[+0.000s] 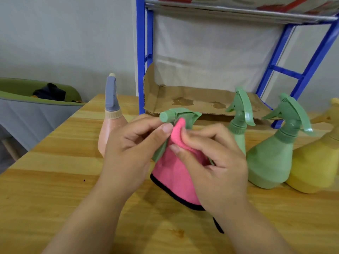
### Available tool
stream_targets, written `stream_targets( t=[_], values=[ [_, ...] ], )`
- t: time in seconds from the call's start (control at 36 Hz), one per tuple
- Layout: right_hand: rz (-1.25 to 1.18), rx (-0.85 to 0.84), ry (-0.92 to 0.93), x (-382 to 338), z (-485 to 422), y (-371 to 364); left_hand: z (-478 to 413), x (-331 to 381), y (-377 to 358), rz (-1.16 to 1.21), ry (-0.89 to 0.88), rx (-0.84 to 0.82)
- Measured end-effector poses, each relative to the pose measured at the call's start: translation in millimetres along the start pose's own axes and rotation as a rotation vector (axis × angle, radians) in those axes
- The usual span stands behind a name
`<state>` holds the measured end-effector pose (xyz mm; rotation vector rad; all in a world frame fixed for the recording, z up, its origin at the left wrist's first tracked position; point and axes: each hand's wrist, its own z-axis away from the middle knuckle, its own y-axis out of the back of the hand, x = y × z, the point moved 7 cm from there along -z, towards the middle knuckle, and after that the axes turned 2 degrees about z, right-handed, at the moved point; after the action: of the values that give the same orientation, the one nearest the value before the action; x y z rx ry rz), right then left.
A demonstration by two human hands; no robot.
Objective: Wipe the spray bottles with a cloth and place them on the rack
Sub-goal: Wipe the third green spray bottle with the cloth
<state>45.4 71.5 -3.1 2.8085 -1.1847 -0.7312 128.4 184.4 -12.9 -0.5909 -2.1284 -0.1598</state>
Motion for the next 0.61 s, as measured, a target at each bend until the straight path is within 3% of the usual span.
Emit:
stream_targets(
  t=[0.14, 0.31, 0.47, 0.61],
  values=[
    [-0.017, -0.124, 0.064, -4.1, 9.9, -9.0, 0.3, 3.3, -0.8, -0.004, -0.046, -0.017],
    [0.129, 0.052, -0.042, 6.3, 0.7, 6.3, 1.5, 5.5, -3.6, -0.032, -0.064, 0.012],
    [0.083, -0.072, -0.056, 8.8, 7.9, -3.5, 2.8, 2.3, 1.3, -0.072, -0.035, 0.055],
    [0.135, -0.007, -0.040, 6.3, 7.9, 3.9, 2.9, 0.7, -4.5, -0.038, -0.007, 0.037]
  ],
)
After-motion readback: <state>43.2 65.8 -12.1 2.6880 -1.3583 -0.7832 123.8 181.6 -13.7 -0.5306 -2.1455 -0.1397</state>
